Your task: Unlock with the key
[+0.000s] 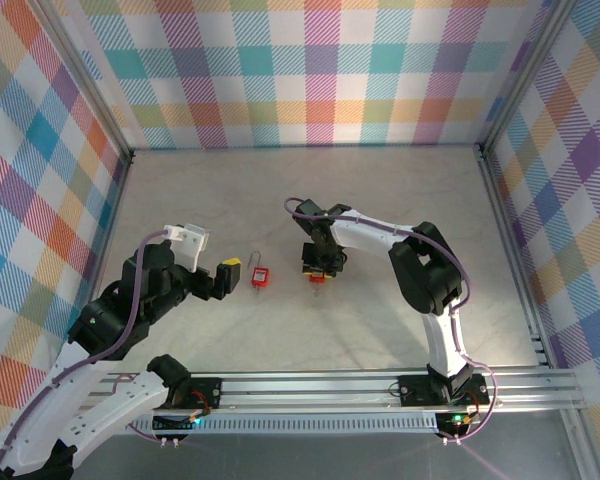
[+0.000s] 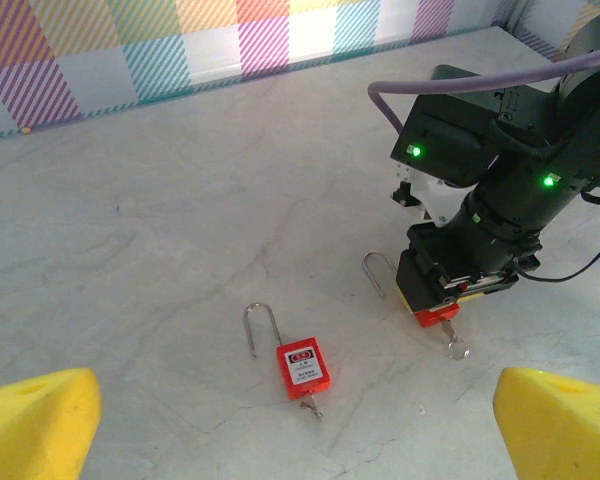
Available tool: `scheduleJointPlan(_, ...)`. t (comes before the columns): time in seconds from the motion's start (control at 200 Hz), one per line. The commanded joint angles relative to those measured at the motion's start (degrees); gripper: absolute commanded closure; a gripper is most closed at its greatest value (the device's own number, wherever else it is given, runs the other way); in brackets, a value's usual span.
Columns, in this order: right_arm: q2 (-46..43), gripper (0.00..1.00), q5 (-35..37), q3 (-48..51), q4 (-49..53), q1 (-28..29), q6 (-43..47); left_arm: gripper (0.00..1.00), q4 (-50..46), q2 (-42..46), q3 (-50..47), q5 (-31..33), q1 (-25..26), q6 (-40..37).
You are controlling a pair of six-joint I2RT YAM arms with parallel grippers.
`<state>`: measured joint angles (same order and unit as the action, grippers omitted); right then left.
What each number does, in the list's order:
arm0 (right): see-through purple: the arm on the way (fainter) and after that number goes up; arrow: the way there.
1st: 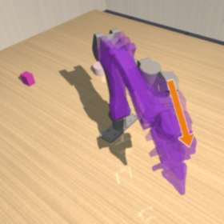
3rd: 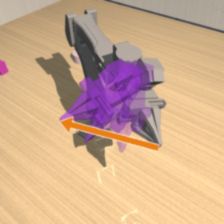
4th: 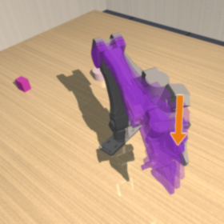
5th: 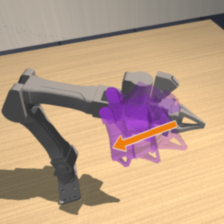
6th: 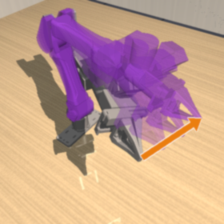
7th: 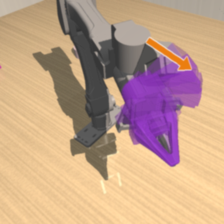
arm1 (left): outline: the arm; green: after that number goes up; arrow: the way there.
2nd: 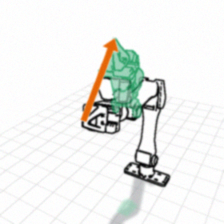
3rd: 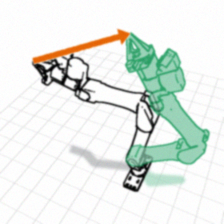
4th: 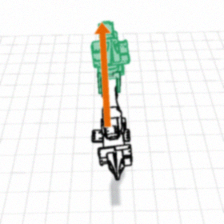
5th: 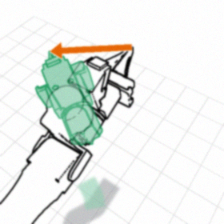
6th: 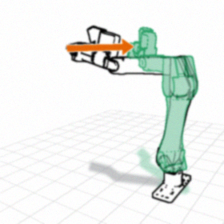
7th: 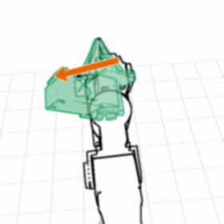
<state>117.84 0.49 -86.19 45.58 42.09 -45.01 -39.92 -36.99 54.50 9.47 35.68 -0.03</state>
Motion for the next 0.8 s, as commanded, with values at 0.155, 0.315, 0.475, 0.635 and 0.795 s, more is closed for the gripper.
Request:
scheduleJointPlan(0.155, 1.4, 0.72, 0.9, -1.5, 2.0, 0.4, -0.9, 0.0, 2.1, -0.1, -1.4, -0.2, -0.5, -0.5)
scheduleJointPlan(0.315, 1.5, 0.6, 0.3, -1.4, 1.6, 0.4, -1.2, 0.0, 3.1, -0.1, -2.5, 2.2, -0.5, -0.2)
scheduleJointPlan(0.475, -0.2, 0.5, -0.4, -1.0, 0.6, 0.4, -1.5, 0.0, 4.0, -0.1, -3.0, 2.8, -0.5, 1.0)
scheduleJointPlan(0.635, -3.4, 0.34, -0.7, -0.9, 0.1, 0.4, -1.1, 0.0, 5.3, -0.3, -3.1, 3.0, -0.5, 1.5)
scheduleJointPlan(0.795, -8.1, 0.23, 0.0, -0.5, 0.9, 0.3, 0.1, 0.0, 6.4, -0.5, -3.4, 4.0, -0.5, 2.2)
